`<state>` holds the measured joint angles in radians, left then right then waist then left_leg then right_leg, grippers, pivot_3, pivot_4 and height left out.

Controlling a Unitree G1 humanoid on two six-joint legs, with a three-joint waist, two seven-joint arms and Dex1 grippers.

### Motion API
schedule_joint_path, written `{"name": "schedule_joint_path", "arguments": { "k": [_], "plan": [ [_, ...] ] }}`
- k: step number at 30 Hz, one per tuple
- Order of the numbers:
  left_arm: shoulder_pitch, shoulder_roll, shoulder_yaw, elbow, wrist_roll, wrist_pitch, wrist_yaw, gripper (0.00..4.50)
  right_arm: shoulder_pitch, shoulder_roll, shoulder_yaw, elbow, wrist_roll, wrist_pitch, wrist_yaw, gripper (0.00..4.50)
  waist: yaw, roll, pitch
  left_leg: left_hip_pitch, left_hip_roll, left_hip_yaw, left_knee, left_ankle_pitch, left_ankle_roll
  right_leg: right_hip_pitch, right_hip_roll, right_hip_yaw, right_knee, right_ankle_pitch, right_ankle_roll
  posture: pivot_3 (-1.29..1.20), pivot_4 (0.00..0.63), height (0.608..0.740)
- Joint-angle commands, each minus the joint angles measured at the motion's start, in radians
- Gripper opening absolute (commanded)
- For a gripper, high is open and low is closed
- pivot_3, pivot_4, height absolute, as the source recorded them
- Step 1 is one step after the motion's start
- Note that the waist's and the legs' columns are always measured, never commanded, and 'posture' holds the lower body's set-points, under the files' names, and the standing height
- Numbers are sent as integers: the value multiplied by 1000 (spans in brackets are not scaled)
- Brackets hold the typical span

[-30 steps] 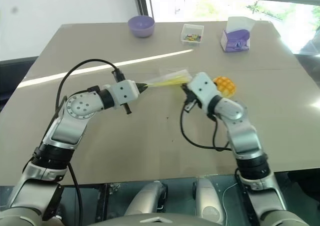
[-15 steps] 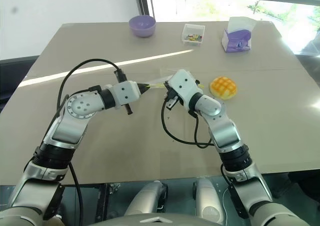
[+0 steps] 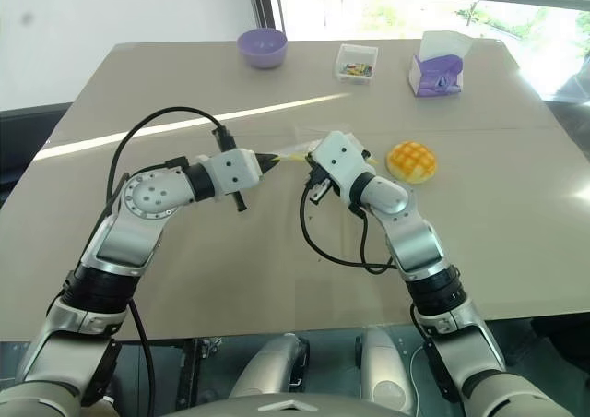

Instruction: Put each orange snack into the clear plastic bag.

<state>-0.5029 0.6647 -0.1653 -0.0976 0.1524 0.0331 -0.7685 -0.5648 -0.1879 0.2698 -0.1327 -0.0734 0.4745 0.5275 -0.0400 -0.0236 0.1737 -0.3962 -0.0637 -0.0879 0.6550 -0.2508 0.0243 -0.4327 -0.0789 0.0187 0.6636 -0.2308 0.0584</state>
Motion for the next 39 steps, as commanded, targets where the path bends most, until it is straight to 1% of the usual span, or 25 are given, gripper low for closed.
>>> {"name": "schedule_joint_path", "arguments": {
  "k": [1, 8, 12, 14, 16, 18, 19, 20, 23, 26, 28, 31, 32, 33, 34, 35, 36, 37, 38, 39],
  "plan": [
    [8, 9, 8, -44, -12, -36, -11, 0, -21, 7, -13, 1, 10, 2, -16, 66, 0, 0, 0, 0, 0, 0, 0, 0, 0, 0, 0, 0, 0, 0, 0, 0, 150, 740],
    [44, 42, -14, -48, 8, -159, -49, 0, -22, 42, -53, 37, 74, 74, -22, 66, 0, 0, 0, 0, 0, 0, 0, 0, 0, 0, 0, 0, 0, 0, 0, 0, 150, 740],
    [61, 54, -20, -37, 16, -211, -55, 0, -14, 107, -119, 73, 163, 162, -39, 66, 0, 0, 0, 0, 0, 0, 0, 0, 0, 0, 0, 0, 0, 0, 0, 0, 150, 740],
    [68, 53, -19, -33, 12, -214, -55, 0, -16, 127, -131, 121, 160, 138, -71, 66, 0, 0, 0, 0, 0, 0, 0, 0, 0, 0, 0, 0, 0, 0, 0, 0, 150, 740],
    [71, 50, -17, -31, 7, -212, -58, 0, -24, 100, -80, 178, 73, 49, -117, 66, -1, 0, 0, 0, 0, 0, 0, 0, 0, 0, 0, 0, 0, 0, 0, 0, 150, 740],
    [75, 47, -14, -31, -4, -204, -62, 0, -54, -1, 66, 271, -150, -123, -216, 66, -1, 0, 0, 0, 0, 0, 0, 0, 0, 0, 0, 0, 0, 0, 0, 0, 150, 740],
    [77, 44, -11, -32, -12, -197, -64, 0, -69, -41, 123, 314, -241, -203, -268, 66, -1, 1, 0, 0, 0, 0, 0, 0, 0, 0, 0, 0, 0, 0, 0, 0, 150, 740],
    [81, 42, -9, -31, -16, -193, -64, 0, -81, -69, 164, 354, -301, -278, -306, 66, 1, 1, 0, 0, -1, 1, 0, 0, 0, 0, 0, 0, 0, 0, 0, 0, 150, 740],
    [87, 41, -4, -27, -27, -186, -64, 0, -113, -109, 234, 463, -401, -457, -389, 66, -2, 1, 0, 0, -1, 0, 0, 0, 0, 0, -1, 0, 0, 0, 0, 0, 150, 740],
    [90, 43, -2, -17, -34, -181, -68, 0, -131, -112, 253, 556, -444, -575, -435, 66, -10, 0, 0, 0, 0, 2, -1, 0, 0, -1, 0, 1, 0, 0, 0, 0, 150, 740],
    [87, 47, -3, 2, -31, -179, -66, 0, -134, -109, 261, 601, -455, -639, -435, 66, -11, 0, 0, 1, 1, 2, -1, 0, 0, -1, 1, 2, 0, 0, 0, 0, 150, 740],
    [80, 56, -6, 45, -5, -170, -52, 0, -132, -115, 275, 633, -476, -678, -395, 66, -11, 0, 0, 1, 1, 2, -1, 0, 0, 0, 1, 2, 0, 0, 0, 0, 150, 740],
    [74, 54, -5, 56, 2, -157, -44, 0, -130, -117, 276, 638, -483, -677, -383, 588, -10, 0, 0, 2, 1, 2, -1, 0, 0, 0, 1, 2, 0, 0, 0, 0, 150, 740],
    [68, 51, -4, 65, 8, -148, -36, 0, -128, -119, 277, 640, -491, -678, -375, 849, -9, 0, 0, 2, 1, 2, -1, 0, 0, 0, 1, 2, 0, 0, 0, 0, 150, 740],
    [63, 49, -3, 71, 11, -142, -31, 0, -126, -122, 277, 642, -498, -680, -370, 1371, -8, 0, 0, 2, 1, 2, -1, 0, 0, 0, 1, 2, 0, 0, 0, 0, 150, 740],
    [59, 48, -1, 76, 14, -138, -26, 0, -124, -128, 280, 641, -509, -676, -360, 1602, -6, 0, 0, 2, 1, 2, -1, 0, 0, 0, 1, 2, 0, 0, 0, 0, 150, 740],
    [56, 47, 1, 81, 17, -135, -22, 0, -121, -132, 280, 641, -517, -674, -353, 2126, -6, 0, -1, 2, 1, 2, -1, 0, 0, 0, 1, 2, 0, 0, 0, 0, 150, 740],
    [52, 48, 2, 85, 20, -134, -18, 0, -119, -137, 279, 640, -526, -672, -352, 2473, -6, 0, -1, 2, 1, 2, -1, 0, 0, 1, 1, 2, 0, 0, 0, 0, 150, 740],
    [50, 48, 3, 87, 20, -132, -16, 0, -117, -140, 277, 641, -533, -670, -349, 3080, -6, 0, -1, 2, 1, 2, -1, 0, 0, 1, 1, 2, 0, 0, 0, 0, 150, 740],
    [48, 46, 5, 86, 16, -126, -15, 0, -114, -142, 275, 641, -538, -668, -348, 3501, -6, 0, -2, 3, 1, 2, -1, 0, 0, 1, 1, 2, 0, 0, 0, 0, 150, 740]
  ]
}}
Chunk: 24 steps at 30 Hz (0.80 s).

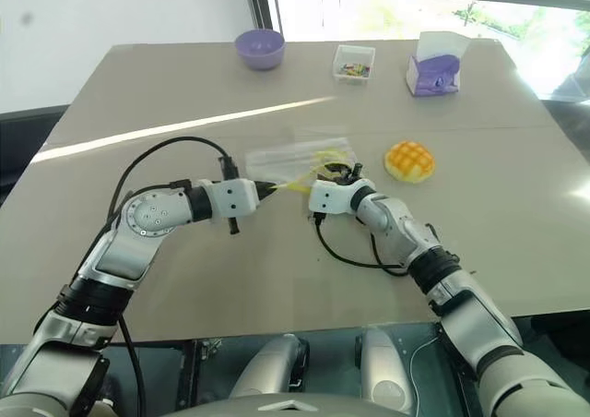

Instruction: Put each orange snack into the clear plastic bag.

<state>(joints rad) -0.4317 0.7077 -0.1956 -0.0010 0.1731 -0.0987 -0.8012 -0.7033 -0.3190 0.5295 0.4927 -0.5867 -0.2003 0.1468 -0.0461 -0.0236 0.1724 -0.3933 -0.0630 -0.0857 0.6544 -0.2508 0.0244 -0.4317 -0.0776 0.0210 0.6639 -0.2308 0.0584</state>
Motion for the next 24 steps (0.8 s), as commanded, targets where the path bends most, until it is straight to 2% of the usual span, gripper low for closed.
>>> {"name": "schedule_joint_path", "arguments": {
  "k": [1, 2, 3, 7, 10, 13, 18, 20, 24],
  "plan": [
    [-28, 0, 36, -10, -6, 10, 19, 0, 24, -14, 12, 16, -31, 10, 31, 3844, 0, 0, -1, 0, 0, 0, 0, 0, 0, 0, 0, 0, 0, 0, 0, 0, 150, 740],
    [-31, -2, 36, -10, -7, 15, 19, 0, 24, -16, 9, 17, -34, 11, 30, 4378, -1, 0, -1, 0, 1, 0, 0, 0, 0, 0, 1, 0, 0, 0, 0, 0, 150, 740],
    [-33, -6, 37, -13, -10, 22, 20, 0, 23, -20, 6, 14, -39, 12, 29, 4446, -1, 0, -1, 1, 1, 0, 0, 0, 0, 0, 1, 0, 0, 0, 0, 0, 150, 740],
    [-36, -15, 42, -26, -15, 46, 23, 0, 24, -32, -18, -13, -49, 11, 13, 4446, 1, 0, -2, 2, 1, 1, 0, 0, 0, 1, 1, 2, 1, 0, 0, 0, 150, 740],
    [-40, -22, 47, -38, -23, 76, 27, 0, 32, -47, -65, -77, 0, -4, 35, 4446, 3, 0, -2, 2, 1, 1, 0, 0, 0, 1, 1, 2, 1, 0, 0, 0, 150, 740],
    [-47, -32, 55, -44, -34, 109, 36, 0, 59, -63, -121, -172, 116, -8, 139, 4446, 4, 0, -2, 0, 1, 1, 0, 0, 0, 0, 1, 1, 1, 0, 0, 0, 150, 740],
    [-67, -47, 64, -41, -36, 169, 48, 0, 138, -69, -271, -388, 470, 119, 388, 4446, 4, 0, -1, 0, 1, 1, 0, 0, 0, 0, 1, 1, 0, 0, 0, 0, 150, 740],
    [-74, -54, 64, -40, -39, 182, 49, 0, 156, -67, -319, -443, 538, 189, 417, 4446, 4, 0, -1, 0, 1, 0, 0, 0, 0, 0, 1, 1, 0, 0, 0, 0, 150, 740],
    [-86, -63, 62, -37, -38, 189, 49, 0, 206, -43, -429, -516, 617, 325, 359, 4446, 8, 0, -1, 0, 1, 0, 0, 0, 0, 0, 1, 0, 0, 0, 0, 0, 150, 740]
  ]
}}
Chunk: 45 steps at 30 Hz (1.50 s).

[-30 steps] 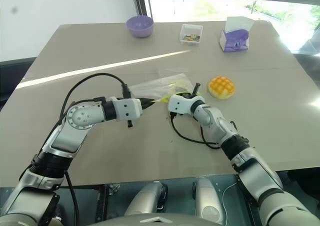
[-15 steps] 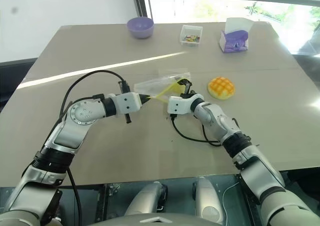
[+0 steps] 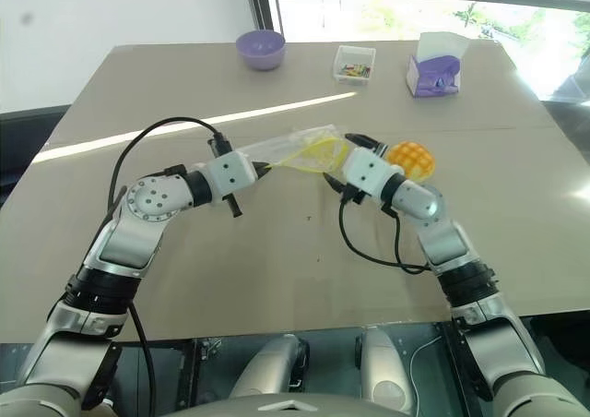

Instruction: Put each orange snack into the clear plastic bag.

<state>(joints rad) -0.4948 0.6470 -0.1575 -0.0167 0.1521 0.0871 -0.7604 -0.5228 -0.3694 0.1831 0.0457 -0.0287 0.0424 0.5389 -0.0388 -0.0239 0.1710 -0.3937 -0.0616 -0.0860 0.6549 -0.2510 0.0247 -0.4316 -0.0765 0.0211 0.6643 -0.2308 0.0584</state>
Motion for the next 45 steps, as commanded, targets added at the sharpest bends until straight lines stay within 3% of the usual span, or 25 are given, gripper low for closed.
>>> {"name": "schedule_joint_path", "arguments": {
  "k": [1, 9, 18, 22, 25, 28, 37, 45],
  "plan": [
    [-26, -4, 25, -20, -19, 6, 7, 0, 39, 5, -107, -80, 59, 108, -54, 4446, 3, 0, 0, 0, 0, 0, 0, 0, 0, 0, 0, 0, 0, 0, 0, 0, 150, 740],
    [-40, -12, 29, -8, -39, 15, 5, 0, 71, 45, -238, 55, 7, 273, -298, 4446, 1, 0, 0, 0, -1, 1, 0, 0, 0, 0, -1, 0, 0, 0, 0, 0, 150, 740],
    [-49, -12, 31, 3, -60, 17, 0, 0, 42, 101, -265, 221, 73, 353, -286, 4446, -3, 0, -1, 1, 0, 2, 0, 0, 0, 1, -1, 1, 0, 0, 0, 0, 150, 740],
    [-46, -11, 37, 1, -74, 24, -4, 0, 40, 97, -276, 248, 87, 335, -282, 3344, -2, -1, -1, 3, 0, 1, 0, 0, 0, 3, -1, 1, 1, 0, 0, 0, 150, 740],
    [-45, -11, 42, 0, -87, 32, -4, 0, 47, 86, -279, 218, 96, 328, -270, 1890, -1, -1, -1, 4, 0, 1, 0, 0, 0, 4, -1, 1, 1, 0, 0, 0, 150, 740],
    [-49, -14, 44, 3, -99, 46, -1, 0, 60, 76, -295, 147, 130, 315, -239, 777, -1, -1, -1, 4, 0, 1, 0, 0, 0, 4, -1, 1, 1, 0, 0, 0, 150, 740],
    [-63, -29, 51, 13, -126, 65, 2, 0, 99, 39, -319, -253, 369, 471, -92, 777, -2, 1, 0, 0, 0, 1, 0, 0, 0, -1, -1, 1, 1, 0, 0, 0, 150, 740],
    [-70, -34, 59, -9, -145, 74, -3, 0, 123, 32, -193, -431, 451, 609, -44, 777, 0, 1, 0, 0, 0, 0, 0, 0, 0, 0, -1, 0, 0, 0, 0, 0, 150, 740]
  ]
}}
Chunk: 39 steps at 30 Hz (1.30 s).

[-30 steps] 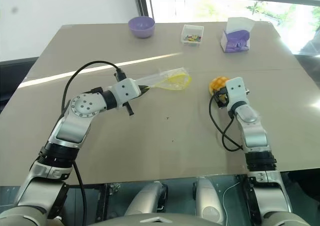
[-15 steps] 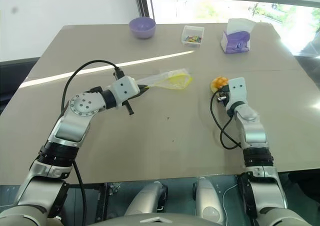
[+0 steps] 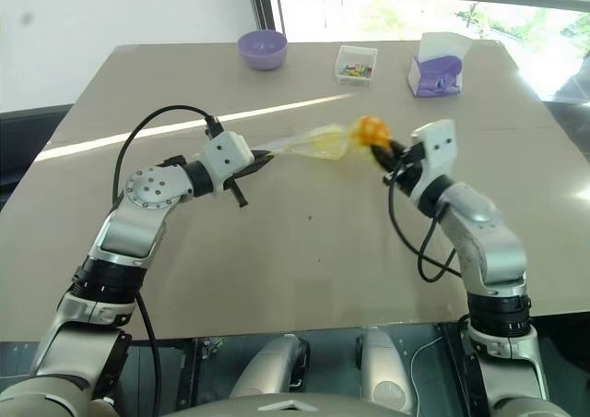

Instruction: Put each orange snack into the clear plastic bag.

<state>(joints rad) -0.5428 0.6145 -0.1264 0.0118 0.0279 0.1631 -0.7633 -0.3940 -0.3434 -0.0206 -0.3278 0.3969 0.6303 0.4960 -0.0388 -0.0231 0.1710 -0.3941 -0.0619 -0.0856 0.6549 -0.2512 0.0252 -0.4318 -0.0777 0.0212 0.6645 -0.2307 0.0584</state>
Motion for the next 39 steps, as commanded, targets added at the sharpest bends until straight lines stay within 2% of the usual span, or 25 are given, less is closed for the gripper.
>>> {"name": "schedule_joint_path", "arguments": {
  "k": [1, 12, 25, 34, 39],
  "plan": [
    [-23, -2, 28, -41, -22, -2, 0, 0, -6, 9, 16, -58, 30, 27, -2, 777, 1, 0, 0, 0, 0, 0, 0, 0, 0, 0, 0, 0, 0, 0, 0, 0, 150, 740],
    [20, 7, 6, -118, -24, -52, -31, 0, -62, 6, 77, 37, 4, 32, 23, 777, 2, 0, 0, 0, 0, 0, 0, 0, 0, 0, 0, 0, 0, 0, 0, 0, 150, 740],
    [100, 59, -59, -102, 59, -301, -76, 0, -124, -60, 138, 132, 6, 150, 107, 777, 5, 0, 0, -1, 0, -1, 0, 0, 0, 0, -1, -1, -1, 0, 0, 0, 150, 740],
    [103, 53, -63, -99, 6, -326, -133, 0, -170, 79, 25, 176, 85, 204, 13, 777, 1, 0, 0, -1, 0, -1, 0, 0, 0, 0, 0, -1, -1, 0, 0, 0, 150, 740],
    [100, 56, -51, -102, -47, -294, -176, 0, -170, 125, 22, 198, 72, 184, -28, 777, 1, 0, 0, -1, 0, -1, 0, 0, 0, 0, -1, -1, -1, 0, 0, 0, 150, 740]
  ]
}}
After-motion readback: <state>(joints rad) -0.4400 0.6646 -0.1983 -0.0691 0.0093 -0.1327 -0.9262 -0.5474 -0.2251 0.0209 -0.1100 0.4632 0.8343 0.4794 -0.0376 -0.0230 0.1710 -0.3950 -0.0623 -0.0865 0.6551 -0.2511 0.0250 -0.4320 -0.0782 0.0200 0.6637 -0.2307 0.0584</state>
